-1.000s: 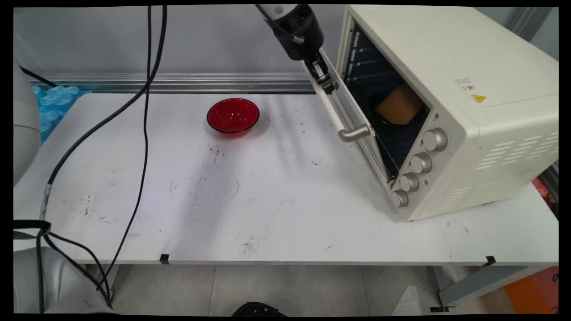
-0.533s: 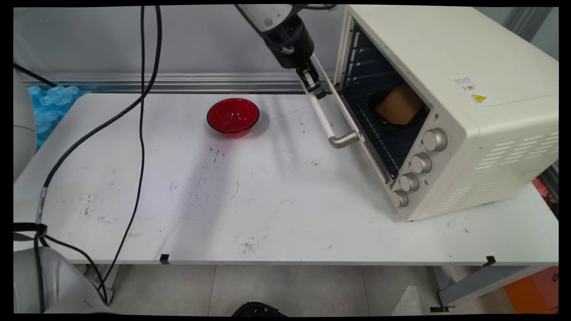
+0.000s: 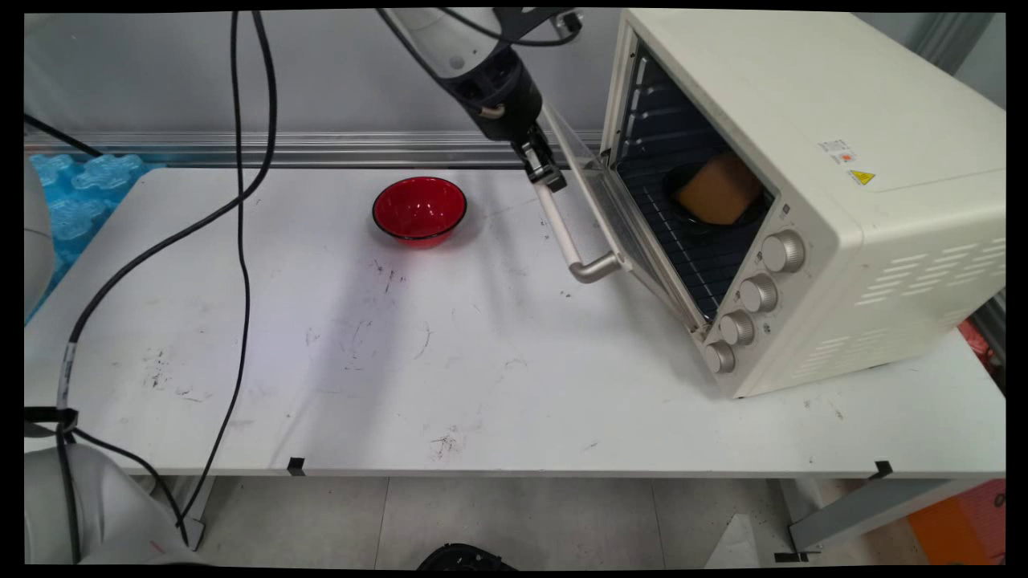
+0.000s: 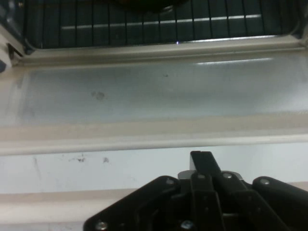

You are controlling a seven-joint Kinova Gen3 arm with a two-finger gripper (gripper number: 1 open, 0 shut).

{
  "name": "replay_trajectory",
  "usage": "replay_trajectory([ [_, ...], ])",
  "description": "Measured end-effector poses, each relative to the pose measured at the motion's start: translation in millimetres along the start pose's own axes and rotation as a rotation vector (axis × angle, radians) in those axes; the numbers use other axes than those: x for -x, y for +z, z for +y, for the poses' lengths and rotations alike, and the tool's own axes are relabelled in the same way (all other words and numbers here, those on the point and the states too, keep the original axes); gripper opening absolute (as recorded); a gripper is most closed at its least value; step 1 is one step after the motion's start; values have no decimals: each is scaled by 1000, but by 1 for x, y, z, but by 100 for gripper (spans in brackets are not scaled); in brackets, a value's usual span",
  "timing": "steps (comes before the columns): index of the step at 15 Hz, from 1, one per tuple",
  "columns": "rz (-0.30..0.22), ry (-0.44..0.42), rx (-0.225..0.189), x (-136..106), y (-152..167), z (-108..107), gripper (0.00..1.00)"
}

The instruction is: Open the oven

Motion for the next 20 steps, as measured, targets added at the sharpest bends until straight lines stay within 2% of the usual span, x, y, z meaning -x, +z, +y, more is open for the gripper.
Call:
replay_trajectory([
  [13,-12,49,-18,51,13,3,0],
  [20,-39,85,-23,80,15,1,0],
])
